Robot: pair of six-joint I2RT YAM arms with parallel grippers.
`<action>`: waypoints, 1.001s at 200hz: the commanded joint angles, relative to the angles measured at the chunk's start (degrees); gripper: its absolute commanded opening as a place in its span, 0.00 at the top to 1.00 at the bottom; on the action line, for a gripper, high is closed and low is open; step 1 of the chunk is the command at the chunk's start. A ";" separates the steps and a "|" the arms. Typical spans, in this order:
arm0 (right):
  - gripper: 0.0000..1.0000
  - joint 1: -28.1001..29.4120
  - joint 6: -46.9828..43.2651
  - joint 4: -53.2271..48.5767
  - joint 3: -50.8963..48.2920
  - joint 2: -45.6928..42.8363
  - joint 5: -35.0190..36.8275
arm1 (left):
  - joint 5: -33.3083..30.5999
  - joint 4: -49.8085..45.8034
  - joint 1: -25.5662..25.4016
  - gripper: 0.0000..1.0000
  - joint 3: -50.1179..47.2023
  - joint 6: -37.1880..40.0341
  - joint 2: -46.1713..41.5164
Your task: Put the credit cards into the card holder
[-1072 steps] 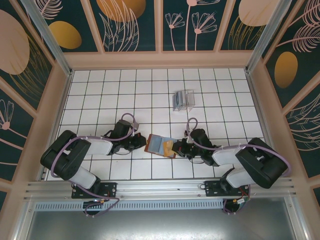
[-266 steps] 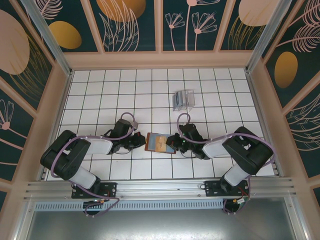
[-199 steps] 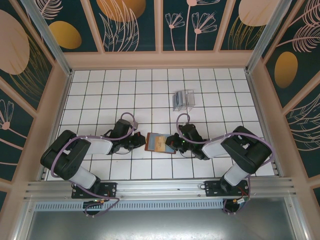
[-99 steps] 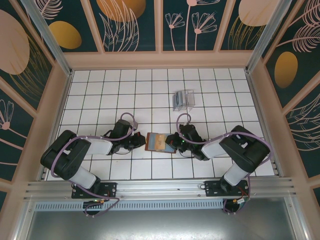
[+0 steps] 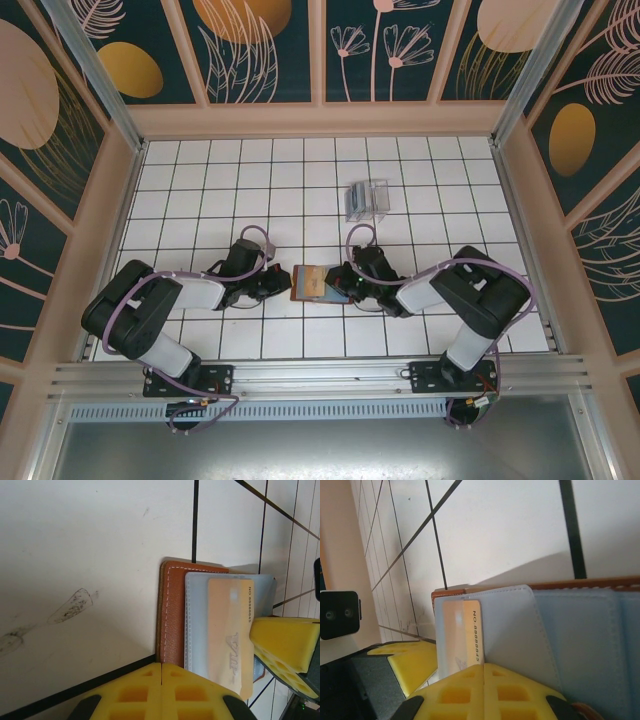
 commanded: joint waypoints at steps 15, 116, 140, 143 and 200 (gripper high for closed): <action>1.00 0.94 -0.93 -4.73 3.17 3.48 1.30 | -0.14 0.21 -0.44 0.97 -1.37 -1.37 2.42; 0.94 2.40 -3.84 -10.18 6.82 3.26 2.31 | -1.43 -1.51 -0.40 0.98 -0.52 -0.74 1.81; 0.94 2.93 -6.52 -12.21 8.18 3.01 2.08 | -3.37 -3.94 -0.31 0.98 0.12 1.43 1.32; 0.94 2.93 -6.82 -12.06 8.19 3.07 1.79 | -3.55 -4.47 -0.40 0.98 0.40 1.88 1.36; 0.93 2.50 -11.64 -14.21 11.07 5.01 -1.88 | -5.32 -7.88 -0.39 0.98 2.80 4.59 1.88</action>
